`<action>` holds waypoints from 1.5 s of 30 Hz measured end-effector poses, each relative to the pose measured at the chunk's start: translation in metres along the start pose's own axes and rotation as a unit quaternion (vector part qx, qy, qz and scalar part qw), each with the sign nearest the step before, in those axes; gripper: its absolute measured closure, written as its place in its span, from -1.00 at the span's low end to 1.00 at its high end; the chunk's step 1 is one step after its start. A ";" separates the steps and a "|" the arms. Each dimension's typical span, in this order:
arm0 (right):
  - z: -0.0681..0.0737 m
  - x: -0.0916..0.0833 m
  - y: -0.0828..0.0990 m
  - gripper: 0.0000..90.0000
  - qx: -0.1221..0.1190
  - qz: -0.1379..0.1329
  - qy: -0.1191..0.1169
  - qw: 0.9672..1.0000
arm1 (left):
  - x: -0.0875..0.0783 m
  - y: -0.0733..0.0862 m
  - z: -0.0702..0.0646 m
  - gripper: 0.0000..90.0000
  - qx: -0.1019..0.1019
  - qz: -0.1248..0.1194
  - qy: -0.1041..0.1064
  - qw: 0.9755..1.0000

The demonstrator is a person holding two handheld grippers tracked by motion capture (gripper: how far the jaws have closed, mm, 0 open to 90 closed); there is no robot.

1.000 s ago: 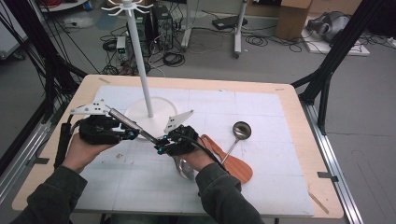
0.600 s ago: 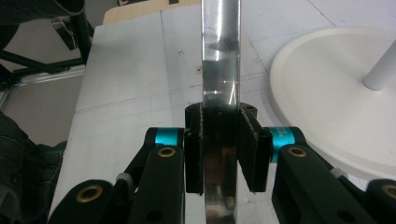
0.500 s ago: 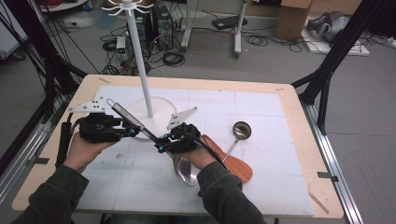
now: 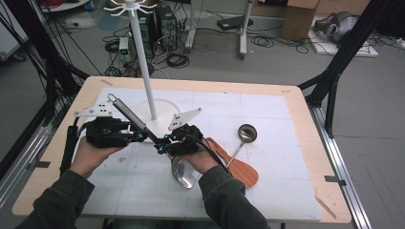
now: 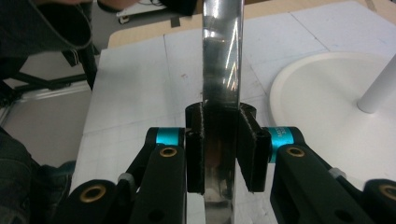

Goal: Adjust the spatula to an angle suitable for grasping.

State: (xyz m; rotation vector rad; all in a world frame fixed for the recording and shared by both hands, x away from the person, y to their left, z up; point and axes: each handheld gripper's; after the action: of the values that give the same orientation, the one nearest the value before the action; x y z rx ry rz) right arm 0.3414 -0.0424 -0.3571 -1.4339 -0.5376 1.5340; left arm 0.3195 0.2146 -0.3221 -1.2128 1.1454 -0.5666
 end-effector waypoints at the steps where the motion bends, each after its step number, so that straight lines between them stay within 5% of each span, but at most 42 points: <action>1: 0.000 0.000 0.000 0.67 0.002 -0.002 -0.001 1.000 | 0.001 0.000 0.000 0.37 -0.002 -0.003 -0.002 1.000; 10: 0.002 0.000 0.000 0.67 0.009 -0.009 -0.002 1.000 | 0.003 -0.001 -0.001 0.53 -0.015 -0.010 -0.004 1.000; 15: 0.004 -0.001 -0.001 0.67 0.004 -0.013 -0.004 1.000 | 0.000 -0.002 0.001 0.59 -0.022 -0.021 0.019 0.999; 25: 0.005 -0.004 -0.003 0.67 -0.002 -0.038 -0.026 0.999 | -0.007 -0.011 0.001 0.65 0.001 -0.016 0.038 0.999; 35: 0.009 -0.008 -0.007 0.72 0.009 -0.065 -0.038 0.997 | -0.005 -0.028 -0.005 0.66 0.025 -0.028 0.030 0.999; 45: 0.010 -0.009 -0.006 0.73 0.018 -0.068 -0.016 0.997 | 0.001 -0.025 -0.004 0.62 0.008 -0.028 0.020 0.999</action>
State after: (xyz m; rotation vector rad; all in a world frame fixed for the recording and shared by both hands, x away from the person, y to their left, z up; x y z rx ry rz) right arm 0.3328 -0.0443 -0.3448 -1.3203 -0.6114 1.4529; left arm 0.3221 0.2044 -0.2988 -1.2268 1.1415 -0.6441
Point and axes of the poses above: each handheld gripper's, and its own axes: x roughly forward along the jaws, y roughly out of its underside, z roughly to its left, and after that the axes turned 8 degrees about x, right-handed
